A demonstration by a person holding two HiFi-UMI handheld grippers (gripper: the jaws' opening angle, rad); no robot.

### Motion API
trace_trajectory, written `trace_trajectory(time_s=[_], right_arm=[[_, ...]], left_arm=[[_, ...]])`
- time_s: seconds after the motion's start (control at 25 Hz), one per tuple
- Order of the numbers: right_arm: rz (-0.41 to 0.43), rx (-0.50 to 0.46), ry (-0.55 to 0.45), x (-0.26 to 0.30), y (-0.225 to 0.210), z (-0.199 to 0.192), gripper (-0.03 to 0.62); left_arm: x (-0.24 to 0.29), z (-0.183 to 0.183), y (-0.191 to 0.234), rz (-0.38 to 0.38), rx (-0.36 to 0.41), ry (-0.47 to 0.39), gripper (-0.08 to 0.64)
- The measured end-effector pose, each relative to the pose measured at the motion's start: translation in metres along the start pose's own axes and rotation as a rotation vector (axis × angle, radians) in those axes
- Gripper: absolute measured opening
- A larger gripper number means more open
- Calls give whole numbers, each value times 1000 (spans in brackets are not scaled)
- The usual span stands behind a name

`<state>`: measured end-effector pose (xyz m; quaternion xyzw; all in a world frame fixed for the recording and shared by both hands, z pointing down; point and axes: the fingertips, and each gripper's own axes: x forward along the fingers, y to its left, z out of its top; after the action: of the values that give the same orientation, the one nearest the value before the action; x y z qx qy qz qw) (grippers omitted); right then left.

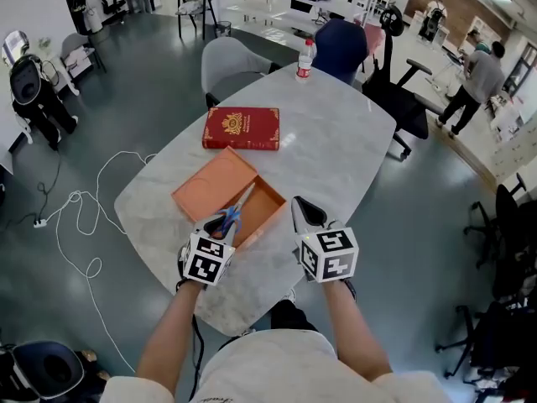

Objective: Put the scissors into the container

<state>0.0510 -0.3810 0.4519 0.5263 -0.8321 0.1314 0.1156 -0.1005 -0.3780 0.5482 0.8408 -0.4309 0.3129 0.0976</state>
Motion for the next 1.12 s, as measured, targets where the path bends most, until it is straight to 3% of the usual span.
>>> trace_trajectory(time_s=[0.6, 1.12], right_arm=[[86, 3, 60, 60, -45, -3, 5], [97, 24, 65, 82, -57, 2, 5]], left_arm=[[65, -27, -6, -53, 32, 261, 81], [82, -39, -7, -88, 63, 464, 83]])
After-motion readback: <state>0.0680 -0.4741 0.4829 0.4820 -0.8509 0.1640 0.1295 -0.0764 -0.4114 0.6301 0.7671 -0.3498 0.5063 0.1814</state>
